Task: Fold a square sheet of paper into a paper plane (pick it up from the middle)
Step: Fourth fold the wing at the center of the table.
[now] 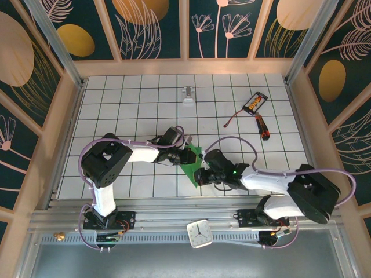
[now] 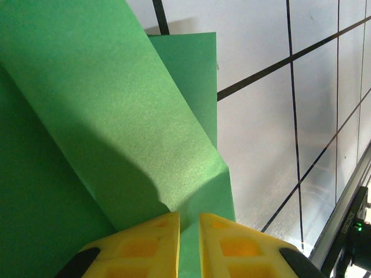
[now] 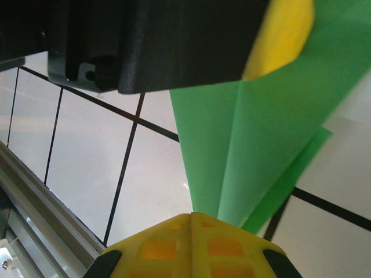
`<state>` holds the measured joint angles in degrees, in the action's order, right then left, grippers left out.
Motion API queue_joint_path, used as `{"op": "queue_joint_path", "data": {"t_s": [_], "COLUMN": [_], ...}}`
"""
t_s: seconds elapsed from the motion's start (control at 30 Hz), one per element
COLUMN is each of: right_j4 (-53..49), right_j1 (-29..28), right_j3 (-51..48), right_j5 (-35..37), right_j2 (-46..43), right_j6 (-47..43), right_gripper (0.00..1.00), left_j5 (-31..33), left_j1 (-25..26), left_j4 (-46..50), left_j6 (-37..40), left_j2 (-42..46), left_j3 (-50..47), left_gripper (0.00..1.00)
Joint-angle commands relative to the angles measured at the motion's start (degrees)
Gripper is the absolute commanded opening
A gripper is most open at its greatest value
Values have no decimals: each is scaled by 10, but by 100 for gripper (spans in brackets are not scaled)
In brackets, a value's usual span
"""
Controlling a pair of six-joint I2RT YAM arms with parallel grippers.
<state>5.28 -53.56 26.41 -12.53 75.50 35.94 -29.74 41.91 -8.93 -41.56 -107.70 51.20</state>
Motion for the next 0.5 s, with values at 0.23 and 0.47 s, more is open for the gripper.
{"op": "queue_joint_path", "data": {"t_s": [0.23,0.47], "right_j4": [-2,-39], "right_j1": [2,3], "right_j3": [6,-15], "right_j5": [-32,-40], "right_j2": [54,38], "right_j6": [-26,-35], "right_gripper": [0,0], "left_j5": [46,48], "left_j1": [-11,-11], "left_j4": [51,51], "left_j6": [17,18], "left_j2": [-30,-31], "left_j3": [-5,-6], "left_gripper": [18,18]}}
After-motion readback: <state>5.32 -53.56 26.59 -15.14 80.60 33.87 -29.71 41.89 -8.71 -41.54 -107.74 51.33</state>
